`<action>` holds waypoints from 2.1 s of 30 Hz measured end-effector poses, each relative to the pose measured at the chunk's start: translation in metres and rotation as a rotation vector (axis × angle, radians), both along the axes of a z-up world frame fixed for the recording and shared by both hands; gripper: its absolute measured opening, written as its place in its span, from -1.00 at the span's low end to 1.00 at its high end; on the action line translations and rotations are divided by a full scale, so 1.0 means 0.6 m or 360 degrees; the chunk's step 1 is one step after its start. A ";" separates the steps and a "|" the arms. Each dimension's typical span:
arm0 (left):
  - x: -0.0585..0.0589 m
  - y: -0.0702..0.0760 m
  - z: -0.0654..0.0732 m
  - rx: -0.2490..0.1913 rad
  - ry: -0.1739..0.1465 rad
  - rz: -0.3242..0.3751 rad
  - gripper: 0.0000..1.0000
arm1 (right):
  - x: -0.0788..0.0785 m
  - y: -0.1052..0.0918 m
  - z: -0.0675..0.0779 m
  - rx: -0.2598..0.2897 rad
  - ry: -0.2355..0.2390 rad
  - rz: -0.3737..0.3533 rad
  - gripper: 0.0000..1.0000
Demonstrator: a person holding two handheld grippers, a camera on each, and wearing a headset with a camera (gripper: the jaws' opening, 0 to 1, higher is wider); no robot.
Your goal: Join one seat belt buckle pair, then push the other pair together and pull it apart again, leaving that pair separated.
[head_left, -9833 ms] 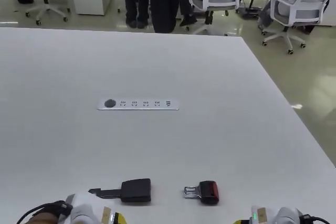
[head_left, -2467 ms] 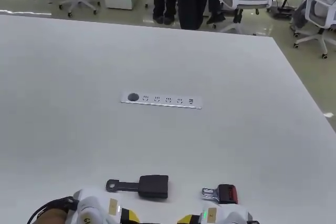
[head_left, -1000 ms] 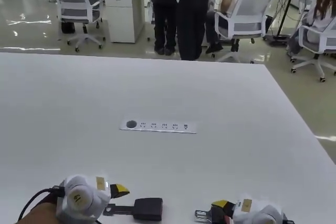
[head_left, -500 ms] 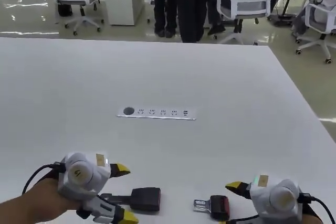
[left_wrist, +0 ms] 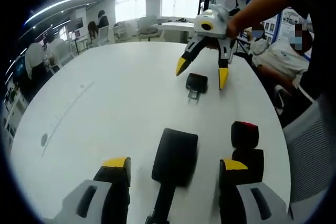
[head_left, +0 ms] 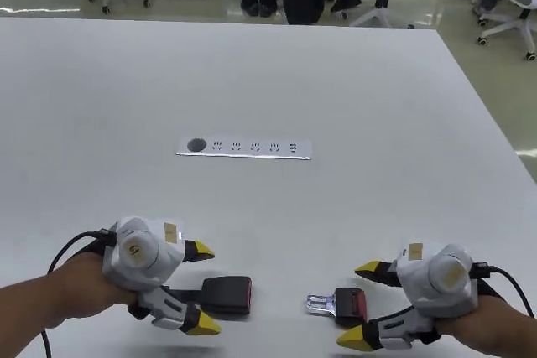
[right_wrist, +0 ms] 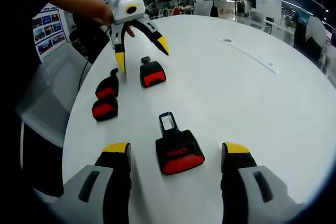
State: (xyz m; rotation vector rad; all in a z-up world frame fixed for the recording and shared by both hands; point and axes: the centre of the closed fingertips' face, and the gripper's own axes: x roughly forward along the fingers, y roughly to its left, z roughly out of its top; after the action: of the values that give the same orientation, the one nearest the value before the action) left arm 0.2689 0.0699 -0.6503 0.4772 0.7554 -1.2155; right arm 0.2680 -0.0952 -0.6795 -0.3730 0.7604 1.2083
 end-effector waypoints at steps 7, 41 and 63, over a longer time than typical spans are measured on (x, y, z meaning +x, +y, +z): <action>-0.002 0.003 -0.029 0.0027 0.0044 -0.0080 0.27 | -0.007 -0.001 -0.008 -0.0033 0.0035 0.0085 0.27; 0.006 0.014 -0.063 0.0132 -0.0026 -0.0295 -0.33 | -0.004 -0.006 -0.014 -0.0162 -0.0112 0.0261 -0.33; 0.001 0.010 -0.060 0.0156 -0.0005 -0.0312 -0.33 | -0.006 0.040 -0.014 -0.0142 -0.0103 0.0332 -0.33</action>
State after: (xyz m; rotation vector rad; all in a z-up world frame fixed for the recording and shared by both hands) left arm 0.2694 0.0760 -0.6862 0.6459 0.7815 -1.3632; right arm 0.2646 -0.0711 -0.6878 -0.5735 0.7342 1.3536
